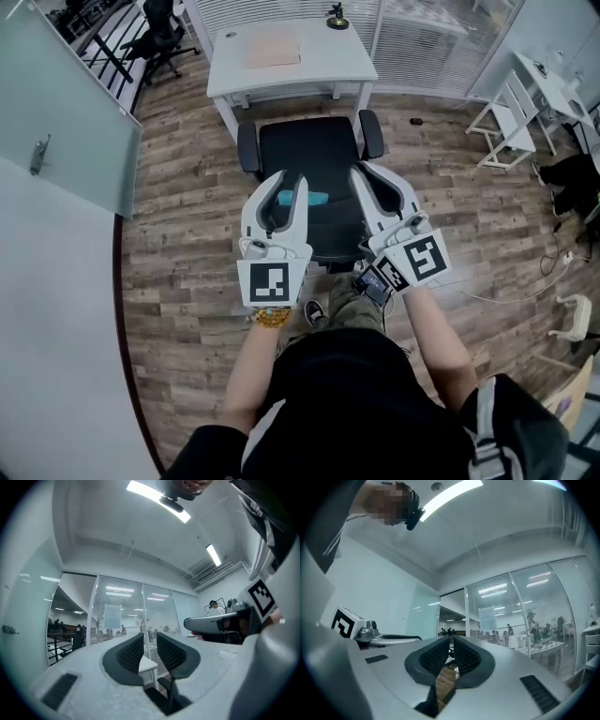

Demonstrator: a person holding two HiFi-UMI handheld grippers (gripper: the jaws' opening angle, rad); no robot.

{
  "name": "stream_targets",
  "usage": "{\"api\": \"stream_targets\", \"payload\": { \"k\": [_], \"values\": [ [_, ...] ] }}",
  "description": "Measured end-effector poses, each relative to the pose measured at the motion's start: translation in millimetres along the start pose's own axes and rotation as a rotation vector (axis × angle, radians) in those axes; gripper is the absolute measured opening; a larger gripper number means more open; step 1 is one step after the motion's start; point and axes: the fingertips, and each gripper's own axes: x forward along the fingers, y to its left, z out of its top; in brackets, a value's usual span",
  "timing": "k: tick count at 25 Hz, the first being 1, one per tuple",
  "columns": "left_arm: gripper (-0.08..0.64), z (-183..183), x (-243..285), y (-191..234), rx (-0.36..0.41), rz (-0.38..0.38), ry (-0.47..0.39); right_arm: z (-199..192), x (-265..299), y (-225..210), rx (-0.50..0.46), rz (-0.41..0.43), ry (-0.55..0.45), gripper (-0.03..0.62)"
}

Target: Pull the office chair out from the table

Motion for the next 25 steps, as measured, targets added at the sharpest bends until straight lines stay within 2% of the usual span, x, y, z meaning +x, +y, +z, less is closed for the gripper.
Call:
{"api": "stream_targets", "payload": {
  "k": [4,8,12,19,25],
  "values": [
    [0.095,-8.9,0.7,4.6,0.018,0.02,0.037,-14.9,0.5,-3.5,-0.03,-0.062,0.058,0.023],
    [0.092,-7.3,2.2,9.3,0.038,0.019,0.028,-22.6,0.1,-9.8,-0.032,-0.109,0.084,0.017],
    [0.071,-9.0,0.3,11.1,0.027,0.019,0.037,-24.0,-2.9,-15.7,0.034,-0.137,0.079,0.005],
    [0.06,-6.0,-7.4,13.6,0.019,0.034,0.018,-25.1,-8.7,-14.4,0.0,-0.137,0.097,0.003],
    [0.054,-8.2,-7.8,12.9,0.039,0.027,0.028,-30.8,-16.7,-27.4,0.006,-0.182,0.112,0.003]
  ]
}}
